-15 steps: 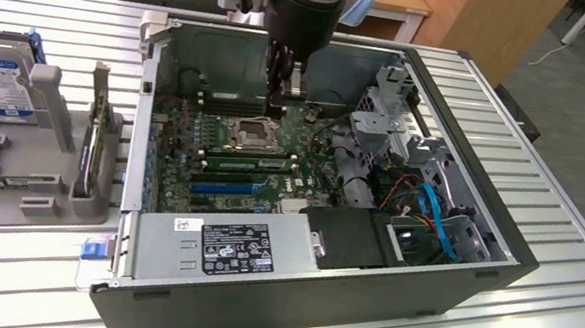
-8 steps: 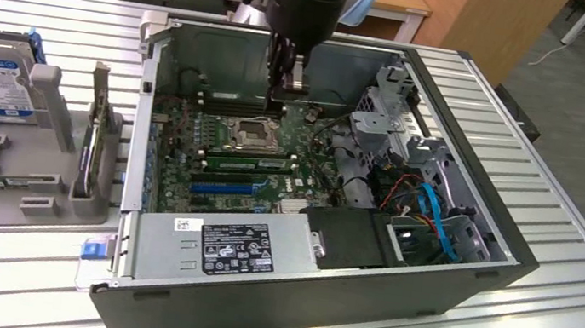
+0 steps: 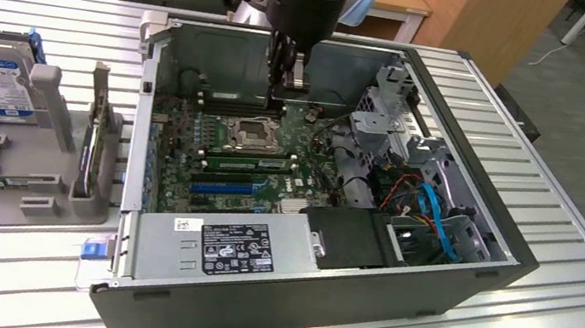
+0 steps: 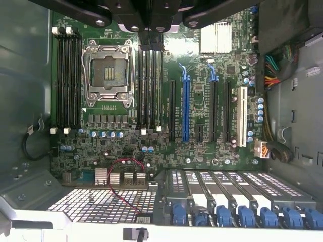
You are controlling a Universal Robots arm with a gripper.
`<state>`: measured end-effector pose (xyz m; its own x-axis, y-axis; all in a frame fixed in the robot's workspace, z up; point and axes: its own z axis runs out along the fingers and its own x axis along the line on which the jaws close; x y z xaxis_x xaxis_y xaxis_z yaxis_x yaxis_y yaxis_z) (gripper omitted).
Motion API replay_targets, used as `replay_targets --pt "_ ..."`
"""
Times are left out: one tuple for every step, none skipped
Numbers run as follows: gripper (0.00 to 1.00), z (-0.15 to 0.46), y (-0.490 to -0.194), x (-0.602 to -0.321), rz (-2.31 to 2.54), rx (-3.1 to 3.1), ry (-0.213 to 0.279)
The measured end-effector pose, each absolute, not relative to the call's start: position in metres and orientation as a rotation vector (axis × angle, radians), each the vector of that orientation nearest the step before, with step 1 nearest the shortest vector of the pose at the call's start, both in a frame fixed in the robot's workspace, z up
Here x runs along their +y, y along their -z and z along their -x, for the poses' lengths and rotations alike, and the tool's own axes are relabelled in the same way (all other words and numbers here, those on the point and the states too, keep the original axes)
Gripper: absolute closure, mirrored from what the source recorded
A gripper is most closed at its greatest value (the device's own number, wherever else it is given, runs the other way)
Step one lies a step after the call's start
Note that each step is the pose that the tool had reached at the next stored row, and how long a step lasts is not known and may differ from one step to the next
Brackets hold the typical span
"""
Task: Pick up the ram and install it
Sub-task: 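Press down the ram until it locks into place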
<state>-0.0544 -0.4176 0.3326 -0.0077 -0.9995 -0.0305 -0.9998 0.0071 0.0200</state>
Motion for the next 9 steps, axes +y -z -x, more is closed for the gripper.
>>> replay_targets --pt "0.9 0.0544 -0.3326 -0.4176 2.208 2.224 -0.056" --pt "0.9 0.0544 -0.3326 -0.4176 2.208 2.224 -0.056" --pt "0.9 0.0544 -0.3326 -0.4176 2.208 2.224 -0.056" --pt "0.9 0.0544 -0.3326 -0.4176 2.208 2.224 -0.056" --pt "0.9 0.0544 -0.3326 -0.4176 2.208 2.224 -0.056" --pt "0.9 0.0544 -0.3326 -0.4176 2.208 2.224 -0.056" --pt "0.9 0.0544 -0.3326 -0.4176 2.208 2.224 -0.056" --pt "0.9 0.0544 -0.3326 -0.4176 2.208 2.224 -0.056" --pt "0.9 0.0544 -0.3326 -0.4176 2.208 2.224 -0.056"
